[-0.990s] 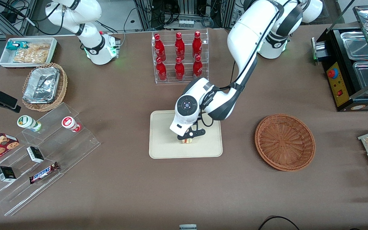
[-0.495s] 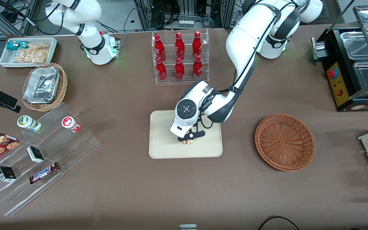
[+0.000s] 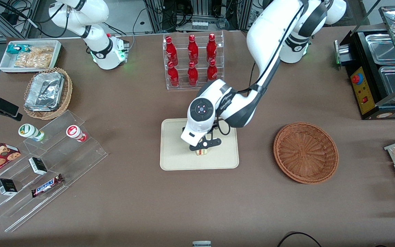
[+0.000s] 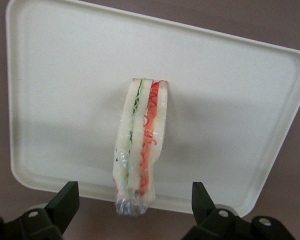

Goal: Place sandwich from basket to tray

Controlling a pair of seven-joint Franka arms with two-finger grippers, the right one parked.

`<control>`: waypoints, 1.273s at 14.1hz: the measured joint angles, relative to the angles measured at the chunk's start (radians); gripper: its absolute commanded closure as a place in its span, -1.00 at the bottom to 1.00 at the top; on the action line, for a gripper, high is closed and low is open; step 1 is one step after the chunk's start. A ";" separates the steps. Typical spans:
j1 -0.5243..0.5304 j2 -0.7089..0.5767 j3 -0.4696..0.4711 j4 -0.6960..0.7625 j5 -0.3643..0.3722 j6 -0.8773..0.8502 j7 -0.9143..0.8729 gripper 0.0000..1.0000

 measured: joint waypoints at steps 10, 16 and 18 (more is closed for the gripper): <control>0.154 -0.218 0.087 -0.027 0.028 -0.318 0.071 -1.00; 0.252 -0.377 0.088 -0.215 0.028 -0.325 0.233 -1.00; 0.303 -0.445 0.085 -0.293 0.027 -0.323 0.294 -1.00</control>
